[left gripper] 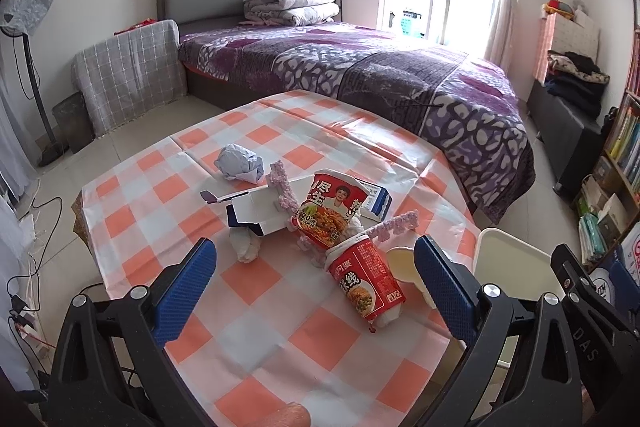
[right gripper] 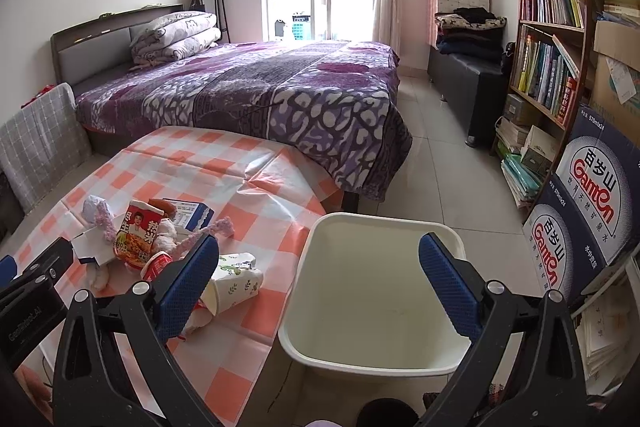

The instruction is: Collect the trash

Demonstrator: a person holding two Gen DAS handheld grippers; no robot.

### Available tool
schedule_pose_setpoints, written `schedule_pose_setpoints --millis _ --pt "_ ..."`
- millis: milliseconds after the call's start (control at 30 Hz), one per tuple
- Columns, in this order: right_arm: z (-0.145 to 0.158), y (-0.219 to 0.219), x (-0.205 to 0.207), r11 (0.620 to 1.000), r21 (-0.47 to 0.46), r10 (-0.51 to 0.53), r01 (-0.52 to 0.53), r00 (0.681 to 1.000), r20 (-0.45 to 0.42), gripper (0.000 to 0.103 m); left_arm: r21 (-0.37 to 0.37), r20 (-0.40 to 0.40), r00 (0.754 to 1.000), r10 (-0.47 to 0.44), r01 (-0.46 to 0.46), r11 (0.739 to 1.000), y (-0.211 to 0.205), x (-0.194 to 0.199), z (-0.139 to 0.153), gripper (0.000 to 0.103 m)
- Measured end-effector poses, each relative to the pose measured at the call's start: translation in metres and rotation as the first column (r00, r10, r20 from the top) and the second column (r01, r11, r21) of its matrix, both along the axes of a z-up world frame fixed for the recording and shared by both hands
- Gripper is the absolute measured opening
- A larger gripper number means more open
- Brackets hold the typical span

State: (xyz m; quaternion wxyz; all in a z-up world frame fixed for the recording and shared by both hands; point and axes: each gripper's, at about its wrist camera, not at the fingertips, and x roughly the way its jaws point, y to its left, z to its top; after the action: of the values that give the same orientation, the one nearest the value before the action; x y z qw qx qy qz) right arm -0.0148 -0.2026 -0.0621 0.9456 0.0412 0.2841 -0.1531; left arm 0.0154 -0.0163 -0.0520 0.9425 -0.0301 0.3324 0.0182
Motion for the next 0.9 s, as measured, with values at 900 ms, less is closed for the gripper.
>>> schedule_pose_setpoints --millis 900 --pt "-0.012 0.0 0.008 0.998 0.057 -0.002 0.004 0.999 -0.037 0.096 -0.002 -0.007 1.0 0.0 0.0 1.0 -0.001 -0.003 -0.003 0.096"
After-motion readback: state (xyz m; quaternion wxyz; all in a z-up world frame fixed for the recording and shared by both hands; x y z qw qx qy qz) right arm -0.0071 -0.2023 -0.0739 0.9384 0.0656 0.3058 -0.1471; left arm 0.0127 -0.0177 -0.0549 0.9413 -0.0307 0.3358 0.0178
